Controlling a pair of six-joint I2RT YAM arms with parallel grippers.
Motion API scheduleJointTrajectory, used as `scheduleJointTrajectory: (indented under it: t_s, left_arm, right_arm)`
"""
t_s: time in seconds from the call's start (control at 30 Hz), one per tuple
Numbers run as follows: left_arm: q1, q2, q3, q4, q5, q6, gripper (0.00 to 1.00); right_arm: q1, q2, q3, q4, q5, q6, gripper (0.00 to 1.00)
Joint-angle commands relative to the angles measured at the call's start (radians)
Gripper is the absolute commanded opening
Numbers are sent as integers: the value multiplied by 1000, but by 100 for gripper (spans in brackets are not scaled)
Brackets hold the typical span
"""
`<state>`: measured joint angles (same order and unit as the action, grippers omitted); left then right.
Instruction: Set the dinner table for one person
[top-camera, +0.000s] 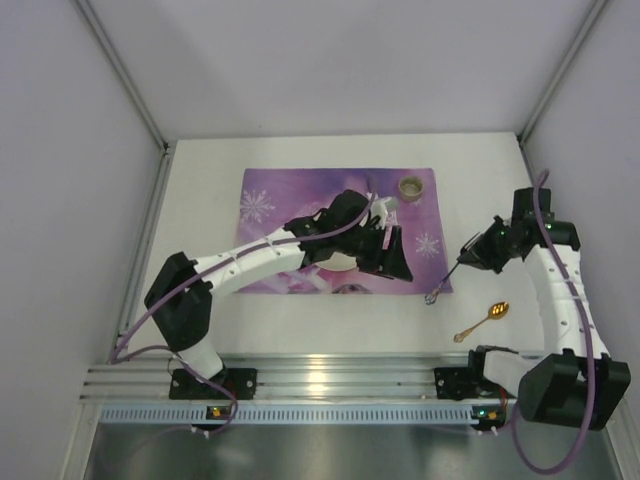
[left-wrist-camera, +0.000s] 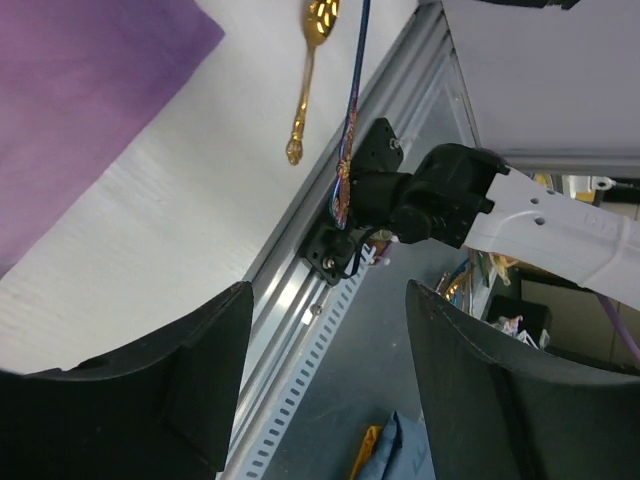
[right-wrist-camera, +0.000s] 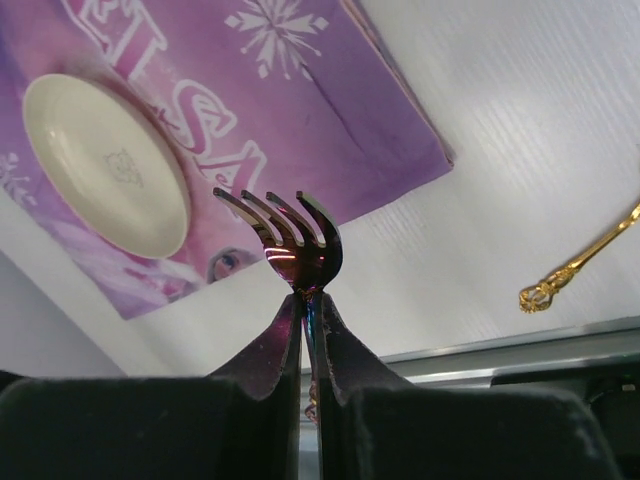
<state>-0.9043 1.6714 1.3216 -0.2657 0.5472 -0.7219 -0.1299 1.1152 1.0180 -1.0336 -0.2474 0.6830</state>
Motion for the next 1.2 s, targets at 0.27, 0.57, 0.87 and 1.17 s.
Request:
scheduleJointTrajectory:
  t_s: [0.27, 0.57, 0.87, 1.17]
  left_arm:
    - [-97, 131, 88, 175, 62, -79, 66]
    - [-119, 189, 108, 256, 71, -137, 39]
    - [-117, 185, 84, 280, 48, -148, 0]
    - [-53, 85, -41, 118, -52, -80, 0]
  right_arm:
    - [33, -38, 96, -33, -101, 33, 0]
    - [53, -43, 90, -33, -108, 38, 0]
    - [67, -32, 102, -20, -118, 38, 0]
    - [85, -23, 110, 38, -179, 27, 91]
